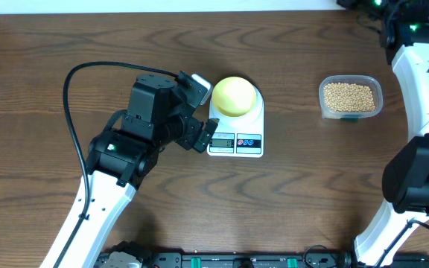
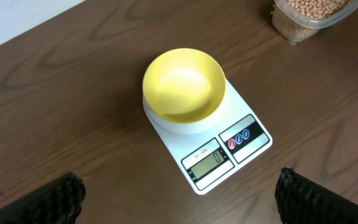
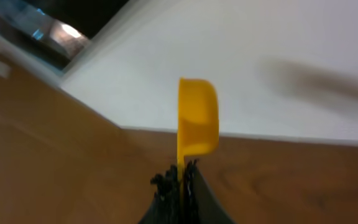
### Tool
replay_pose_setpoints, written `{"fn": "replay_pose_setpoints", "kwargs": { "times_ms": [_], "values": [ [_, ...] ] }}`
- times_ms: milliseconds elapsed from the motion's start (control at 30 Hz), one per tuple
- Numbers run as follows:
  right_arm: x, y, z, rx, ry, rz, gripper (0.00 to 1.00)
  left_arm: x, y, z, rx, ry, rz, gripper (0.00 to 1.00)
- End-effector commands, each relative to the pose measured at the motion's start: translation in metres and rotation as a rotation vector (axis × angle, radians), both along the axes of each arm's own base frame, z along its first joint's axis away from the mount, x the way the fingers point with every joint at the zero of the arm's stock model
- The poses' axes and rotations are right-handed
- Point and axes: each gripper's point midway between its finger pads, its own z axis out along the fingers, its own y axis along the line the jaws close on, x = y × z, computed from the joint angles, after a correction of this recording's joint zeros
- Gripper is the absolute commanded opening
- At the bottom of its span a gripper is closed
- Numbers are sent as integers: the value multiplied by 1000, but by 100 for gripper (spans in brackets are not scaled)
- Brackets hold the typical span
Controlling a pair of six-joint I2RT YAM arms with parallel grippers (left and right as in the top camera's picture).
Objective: Scoop item into bowl and weigh 50g on scale
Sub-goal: 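Swing the right gripper with the scoop over the soybean tub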
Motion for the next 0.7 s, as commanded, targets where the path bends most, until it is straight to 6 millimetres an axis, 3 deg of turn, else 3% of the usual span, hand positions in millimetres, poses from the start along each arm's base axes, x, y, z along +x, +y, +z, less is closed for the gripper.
{"fn": "replay_pose_setpoints", "kwargs": {
  "times_ms": [0,400,667],
  "values": [
    [4,2,12,-136,-71,-43,1,-1,0,-3,-1,10,-12,100],
    [-13,-26,-4,-594,68,-244,1,-1,0,-3,-1,10,-12,100],
    [-45,-63,-43,-786,264,-264,1,-1,0,-3,-1,10,-12,100]
  ]
}}
